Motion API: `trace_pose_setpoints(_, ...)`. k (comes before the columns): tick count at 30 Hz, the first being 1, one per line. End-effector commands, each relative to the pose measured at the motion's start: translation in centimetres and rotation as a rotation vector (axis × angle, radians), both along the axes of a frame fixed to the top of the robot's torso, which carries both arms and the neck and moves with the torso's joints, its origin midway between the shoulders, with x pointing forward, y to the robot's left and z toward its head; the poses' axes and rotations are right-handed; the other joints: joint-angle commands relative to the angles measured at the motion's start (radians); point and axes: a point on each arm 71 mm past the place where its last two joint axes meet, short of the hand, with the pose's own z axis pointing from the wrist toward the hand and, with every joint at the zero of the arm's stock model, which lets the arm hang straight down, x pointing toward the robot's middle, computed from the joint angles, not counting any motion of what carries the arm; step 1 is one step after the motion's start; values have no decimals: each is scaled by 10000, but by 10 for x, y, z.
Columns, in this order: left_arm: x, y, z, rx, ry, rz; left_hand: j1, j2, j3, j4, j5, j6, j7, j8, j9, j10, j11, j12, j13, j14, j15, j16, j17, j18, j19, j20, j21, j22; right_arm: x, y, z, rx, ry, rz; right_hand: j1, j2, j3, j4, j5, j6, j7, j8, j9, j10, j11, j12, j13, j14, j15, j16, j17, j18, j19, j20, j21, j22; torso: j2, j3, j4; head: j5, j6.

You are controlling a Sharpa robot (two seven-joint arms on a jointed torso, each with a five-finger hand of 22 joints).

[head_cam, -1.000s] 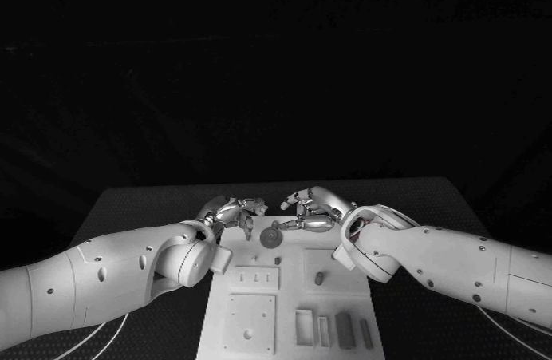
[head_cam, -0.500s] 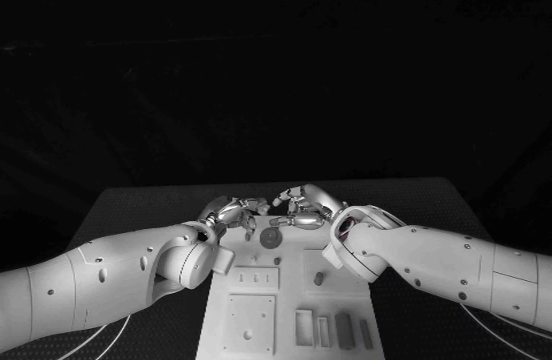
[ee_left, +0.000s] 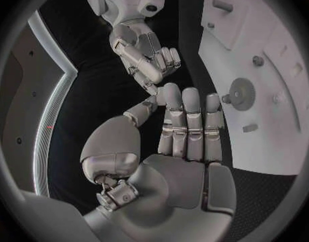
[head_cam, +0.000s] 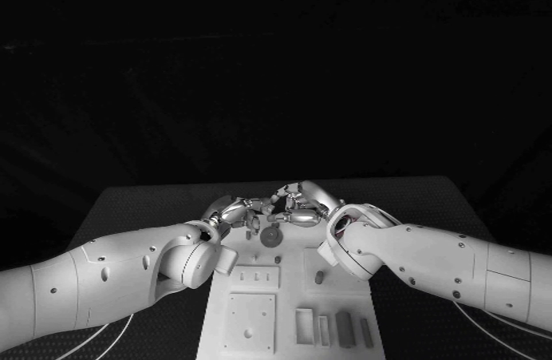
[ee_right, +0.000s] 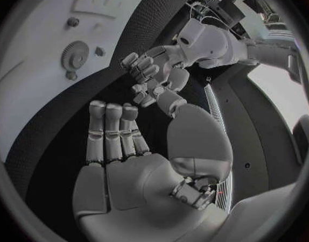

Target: Assemble the parts on the task board

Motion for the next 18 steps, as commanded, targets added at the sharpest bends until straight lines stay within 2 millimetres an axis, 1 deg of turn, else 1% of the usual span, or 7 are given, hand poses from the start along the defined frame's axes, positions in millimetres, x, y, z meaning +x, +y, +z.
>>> trace_pose_setpoints(1, -1, -5, 1, -130, -68, -301, 172, 95, 8, -63, 30, -27, -35, 10, 7, 7, -26, -54, -16, 24, 30, -61, -15, -118, -80, -916, -34, -8, -1, 2, 2, 3, -350, 61, 127, 38, 85, -5, -36, 1544, 146, 128, 100, -1230, 53, 40, -27, 14, -100, 82, -12, 95, 84, -14, 81, 19, -2, 6, -12, -22, -7)
trace_pose_setpoints(3, -1, -5, 1, -131, -53, -315, 173, 95, 7, -64, 31, -27, -35, 10, 8, 8, -26, -55, -17, 25, 31, -61, -15, -118, -81, -915, -35, -8, -1, 3, 3, 6, -396, 85, 155, 51, 137, -3, -45, 1600, 115, 176, 149, -1212, 23, 52, -41, 27, -130, 96, -15, 95, 101, -29, 89, 24, -5, 7, -7, -20, -3)
trace_pose_setpoints(6, -1, -5, 1, -101, -16, -329, 176, 98, 5, -65, 31, -26, -35, 10, 8, 10, -27, -56, -18, 27, 31, -62, -16, -119, -82, -914, -37, -8, -1, 3, 3, 21, -421, 88, 213, 75, 280, 21, -56, 1783, 27, 335, 307, -1153, -54, 82, -70, 65, -197, 127, -25, 95, 157, -72, 123, 39, -5, 5, -4, -14, -20)
trace_pose_setpoints(8, -1, -5, 1, -85, -12, -343, 180, 103, 5, -65, 31, -27, -36, 9, 8, 12, -29, -58, -18, 29, 32, -62, -17, -119, -83, -913, -38, -8, -1, 3, 3, 27, -438, 60, 247, 126, 359, 40, -59, 1839, -4, 391, 370, -1124, -81, 95, -79, 83, -222, 139, -28, 95, 179, -89, 134, 42, -3, 7, -3, -19, -18)
trace_pose_setpoints(11, -1, -5, 1, -91, 9, -386, 184, 109, 4, -66, 31, -28, -37, 8, 8, 13, -31, -61, -19, 31, 32, -62, -17, -119, -85, -912, -40, -8, -1, 3, 3, 23, -441, 65, 335, 388, 527, 68, -59, 1947, -60, 487, 465, -1062, -130, 124, -88, 139, -265, 173, -28, 95, 229, -119, 164, 50, -3, 5, -6, -22, -24)
trace_pose_setpoints(16, -2, -6, 1, -101, 42, -470, 187, 108, -1, -69, 30, -29, -38, 7, 9, 14, -32, -64, -21, 34, 34, -63, -19, -120, -87, -910, -42, -8, 0, 4, 3, -24, -488, 73, 382, 583, 761, 26, -59, 2021, -121, 579, 610, -971, -195, 158, -109, 220, -331, 226, -28, 95, 285, -162, 218, 75, -4, 10, -9, -14, -29)
trace_pose_setpoints(18, -2, -7, 0, -105, 50, -492, 189, 109, -2, -70, 30, -29, -38, 6, 9, 15, -32, -65, -21, 34, 34, -64, -19, -120, -88, -909, -43, -8, 0, 4, 3, -51, -523, 60, 418, 679, 867, 1, -58, 2062, -147, 615, 659, -933, -218, 167, -118, 246, -351, 243, -27, 95, 305, -177, 235, 83, -7, 7, -5, -15, -29)
